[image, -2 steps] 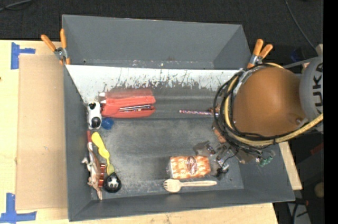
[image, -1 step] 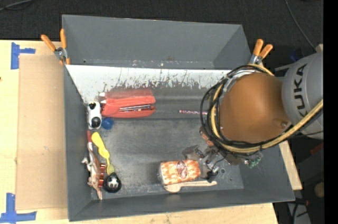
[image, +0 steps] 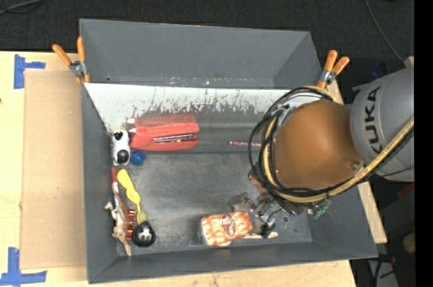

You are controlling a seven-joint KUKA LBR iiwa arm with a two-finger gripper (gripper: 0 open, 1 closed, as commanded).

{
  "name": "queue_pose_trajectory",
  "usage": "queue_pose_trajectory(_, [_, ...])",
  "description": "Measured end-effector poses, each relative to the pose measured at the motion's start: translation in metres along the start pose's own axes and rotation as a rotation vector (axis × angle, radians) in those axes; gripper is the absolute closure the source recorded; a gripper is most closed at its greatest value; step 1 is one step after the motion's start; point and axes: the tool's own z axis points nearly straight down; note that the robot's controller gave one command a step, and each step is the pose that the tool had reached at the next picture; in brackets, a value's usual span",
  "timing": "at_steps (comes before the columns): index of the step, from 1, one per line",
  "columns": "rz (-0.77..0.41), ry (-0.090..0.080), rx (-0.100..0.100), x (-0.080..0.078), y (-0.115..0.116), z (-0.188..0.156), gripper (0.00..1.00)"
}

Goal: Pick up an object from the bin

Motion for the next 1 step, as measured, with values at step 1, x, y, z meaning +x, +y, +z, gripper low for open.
queue_pose_trajectory(1, [0.019,-0.002,-0.002,0.0006,0.0088,-0.0356,1.00])
